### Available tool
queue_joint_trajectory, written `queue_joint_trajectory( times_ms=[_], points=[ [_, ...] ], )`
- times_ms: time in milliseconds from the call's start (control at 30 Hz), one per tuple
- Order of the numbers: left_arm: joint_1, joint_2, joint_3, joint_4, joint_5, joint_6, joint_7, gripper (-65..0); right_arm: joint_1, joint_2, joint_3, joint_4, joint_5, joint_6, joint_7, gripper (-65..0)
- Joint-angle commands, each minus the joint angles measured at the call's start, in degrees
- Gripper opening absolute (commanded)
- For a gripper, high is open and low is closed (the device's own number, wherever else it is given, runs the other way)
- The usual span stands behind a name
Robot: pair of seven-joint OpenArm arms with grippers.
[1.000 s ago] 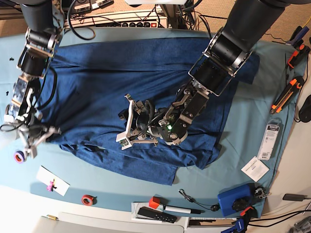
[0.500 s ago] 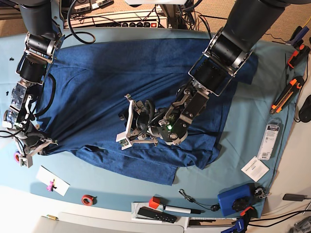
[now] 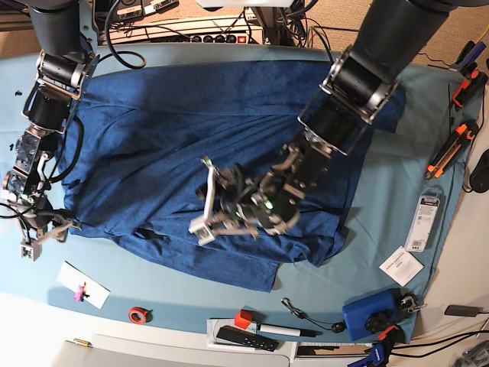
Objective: Layout the t-shirt on the table in an organized manner, then fold the t-shirt properly
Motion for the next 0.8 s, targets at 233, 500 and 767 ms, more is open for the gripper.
queue_joint_trajectory(
  times_ms=[233,500,767],
  points=[
    [-1.77,-3.21,-0.44,0.94,-3.06,2.64,-0.76,-35.0,1.57,5.16,2.91,-2.25,7.91,0.02,-0.46,-34.3],
    [-1.79,-3.74,-0.44,0.94,-2.97,4.07,-1.07,-34.3,1.57,5.2,16.31,-17.75,15.89,13.62,3.89,-34.3],
    [-1.77,-3.78,-0.44,0.94,-2.95,4.09,-0.98,-34.3,1.44,3.58,17.66,-19.5,22.05,18.14,4.07,-34.3]
  ],
)
